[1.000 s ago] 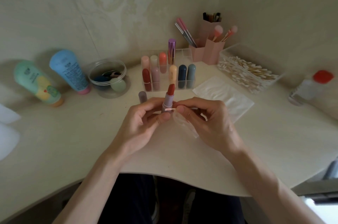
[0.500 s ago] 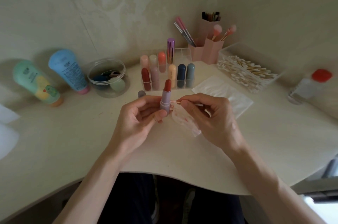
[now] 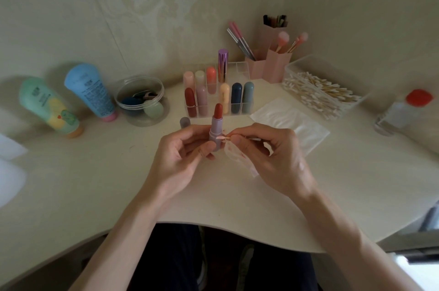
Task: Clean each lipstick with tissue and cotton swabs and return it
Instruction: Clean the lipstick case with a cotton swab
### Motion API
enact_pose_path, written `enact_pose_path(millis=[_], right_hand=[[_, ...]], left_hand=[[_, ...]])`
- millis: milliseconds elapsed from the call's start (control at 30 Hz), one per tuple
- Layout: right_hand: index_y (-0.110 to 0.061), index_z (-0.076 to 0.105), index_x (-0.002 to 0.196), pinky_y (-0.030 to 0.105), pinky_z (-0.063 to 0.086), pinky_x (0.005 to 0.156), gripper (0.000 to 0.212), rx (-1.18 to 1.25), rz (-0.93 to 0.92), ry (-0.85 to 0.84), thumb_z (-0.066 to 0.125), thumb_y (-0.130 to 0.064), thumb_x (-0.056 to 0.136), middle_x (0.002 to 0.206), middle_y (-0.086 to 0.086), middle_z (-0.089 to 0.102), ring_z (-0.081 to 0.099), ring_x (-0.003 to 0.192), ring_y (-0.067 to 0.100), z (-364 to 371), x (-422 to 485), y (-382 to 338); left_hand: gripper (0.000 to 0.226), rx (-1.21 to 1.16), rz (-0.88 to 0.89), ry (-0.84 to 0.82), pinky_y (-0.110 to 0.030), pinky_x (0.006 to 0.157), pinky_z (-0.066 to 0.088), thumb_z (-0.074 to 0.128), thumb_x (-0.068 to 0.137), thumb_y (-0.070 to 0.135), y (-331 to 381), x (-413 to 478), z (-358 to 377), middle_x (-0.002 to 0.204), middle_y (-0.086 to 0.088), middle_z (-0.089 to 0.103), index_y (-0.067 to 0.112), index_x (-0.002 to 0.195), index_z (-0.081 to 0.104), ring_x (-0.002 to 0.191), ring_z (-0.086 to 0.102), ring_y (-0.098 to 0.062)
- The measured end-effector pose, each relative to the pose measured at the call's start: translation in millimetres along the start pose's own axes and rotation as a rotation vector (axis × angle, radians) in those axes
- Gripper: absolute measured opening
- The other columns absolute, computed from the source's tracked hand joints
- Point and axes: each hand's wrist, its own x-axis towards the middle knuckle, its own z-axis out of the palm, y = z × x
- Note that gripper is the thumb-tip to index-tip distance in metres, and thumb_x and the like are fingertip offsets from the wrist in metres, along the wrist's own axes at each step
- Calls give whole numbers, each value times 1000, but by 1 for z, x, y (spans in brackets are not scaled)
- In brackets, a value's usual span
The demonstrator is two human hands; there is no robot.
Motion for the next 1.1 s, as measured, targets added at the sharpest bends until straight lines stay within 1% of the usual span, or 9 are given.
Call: enact_pose_path(millis=[233, 367, 500, 600, 700, 767, 867, 967, 1100], right_hand=[[-12, 82, 104, 24, 56, 74, 12, -10, 34, 47, 73, -8, 97, 95, -10, 80, 74, 87, 14, -3, 1, 1], [-13, 82, 103, 15, 51, 73, 12, -17, 46, 68, 73, -8, 97, 94, -11, 80, 74, 86, 9, -3, 2, 0], [-20, 82, 99, 23, 56, 72, 14, 60, 120, 166, 72, -9, 97, 89, -11, 80, 74, 83, 10, -11, 6, 0], [-23, 82, 95, 17, 53, 70, 15, 44, 210, 282, 73, -12, 98, 86, -14, 79, 72, 78, 8, -18, 10, 6], [-20, 83, 95, 12, 48, 66, 12, 43, 278, 355, 73, -14, 98, 83, -14, 78, 68, 73, 3, -21, 11, 10], [-20, 83, 95, 10, 47, 67, 12, 41, 290, 382, 73, -14, 98, 84, -15, 78, 68, 74, 0, -22, 12, 11], [-19, 83, 95, 9, 45, 67, 10, 46, 307, 409, 74, -16, 97, 84, -16, 78, 67, 74, -3, -24, 12, 13], [-23, 82, 92, 10, 46, 70, 12, 43, 294, 418, 74, -16, 97, 85, -19, 78, 70, 78, -2, -25, 12, 14], [-29, 80, 89, 10, 47, 70, 15, 26, 300, 422, 74, -18, 97, 85, -22, 77, 71, 81, -1, -27, 13, 13]], left_hand=[[24, 29, 15, -36, -24, 75, 58, 60, 97, -8, -1, 0, 0, 102, -5, 80, 2, 115, 72, 92, 75, -16], [25, 26, -6, -63, -23, 70, 56, 65, 93, -6, 0, -2, 1, 99, -5, 80, 6, 114, 73, 89, 74, -15], [28, -49, -34, -15, -23, 64, 56, 73, 84, 5, 6, 2, 3, 99, -3, 80, 8, 113, 72, 86, 74, -14], [37, -68, -29, -4, -23, 68, 57, 75, 81, 8, 10, 10, 9, 102, -4, 80, 10, 118, 69, 92, 76, -18], [30, -15, -12, 14, -22, 79, 57, 76, 87, 5, 14, 24, 17, 104, -4, 80, 9, 116, 72, 97, 76, -18], [26, 48, 20, 41, -27, 86, 56, 79, 88, 8, 15, 34, 23, 104, 2, 79, 17, 113, 74, 100, 74, -13], [24, 147, 45, 83, -33, 84, 54, 81, 88, 12, 12, 46, 33, 98, 4, 77, 26, 107, 75, 90, 69, -10], [26, 238, 66, 108, -27, 81, 53, 84, 84, 10, 6, 55, 41, 94, 10, 77, 24, 104, 75, 83, 68, -6], [30, 367, 45, 121, -6, 75, 47, 87, 82, 16, 0, 63, 46, 89, 21, 74, 37, 95, 69, 82, 68, 7]])
